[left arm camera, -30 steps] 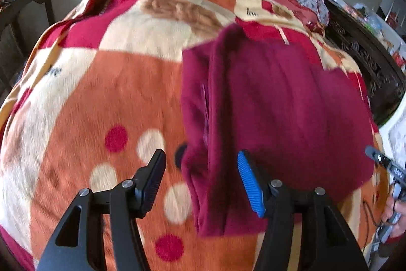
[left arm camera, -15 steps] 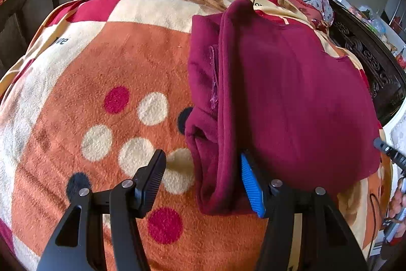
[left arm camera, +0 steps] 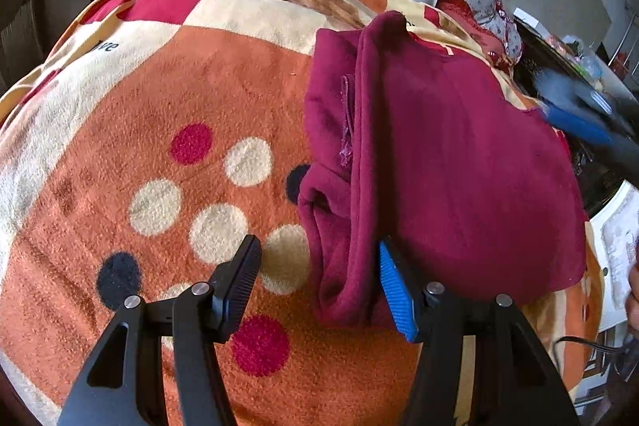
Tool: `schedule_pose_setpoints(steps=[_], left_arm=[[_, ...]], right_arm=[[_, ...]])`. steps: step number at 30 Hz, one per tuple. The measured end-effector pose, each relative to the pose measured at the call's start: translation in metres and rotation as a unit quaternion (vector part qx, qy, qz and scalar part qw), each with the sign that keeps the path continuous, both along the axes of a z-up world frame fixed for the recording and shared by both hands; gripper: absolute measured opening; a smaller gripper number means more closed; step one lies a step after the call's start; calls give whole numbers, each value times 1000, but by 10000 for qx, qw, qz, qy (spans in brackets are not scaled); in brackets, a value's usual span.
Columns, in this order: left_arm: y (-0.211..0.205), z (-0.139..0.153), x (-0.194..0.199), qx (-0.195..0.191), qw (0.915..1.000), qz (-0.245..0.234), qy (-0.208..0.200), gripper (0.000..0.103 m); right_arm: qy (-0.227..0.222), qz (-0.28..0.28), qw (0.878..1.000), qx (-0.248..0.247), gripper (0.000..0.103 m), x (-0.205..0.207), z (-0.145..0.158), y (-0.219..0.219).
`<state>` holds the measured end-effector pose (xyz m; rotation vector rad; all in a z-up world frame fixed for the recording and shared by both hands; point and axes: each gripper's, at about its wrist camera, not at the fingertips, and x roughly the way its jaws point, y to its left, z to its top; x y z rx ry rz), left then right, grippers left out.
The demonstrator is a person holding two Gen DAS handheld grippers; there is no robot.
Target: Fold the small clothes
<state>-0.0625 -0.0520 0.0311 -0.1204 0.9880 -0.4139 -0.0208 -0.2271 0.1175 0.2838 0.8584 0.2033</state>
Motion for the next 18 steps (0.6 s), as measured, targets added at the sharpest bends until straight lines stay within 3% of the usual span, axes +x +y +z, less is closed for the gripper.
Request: schedule_pose_setpoints(steps=[4, 8, 11, 13, 18], left_arm=[[6, -3, 2, -193, 9998, 19, 6, 60], [9, -5, 1, -311, 9995, -13, -38, 62], [11, -7, 1, -384, 9992, -34, -76, 63], [11, -8, 1, -420, 9991, -59, -100, 64], [20, -8, 4, -628, 9980, -61, -66, 64]], right_arm=[[207, -37, 9993, -319, 39, 47, -16, 31], [534, -151, 9984, -135, 39, 79, -35, 32], [638, -212, 9969, -414, 38, 92, -44, 36], [734, -265, 9946, -678, 16, 100, -49, 39], [357, -34, 9971, -667, 10, 91, -29, 51]])
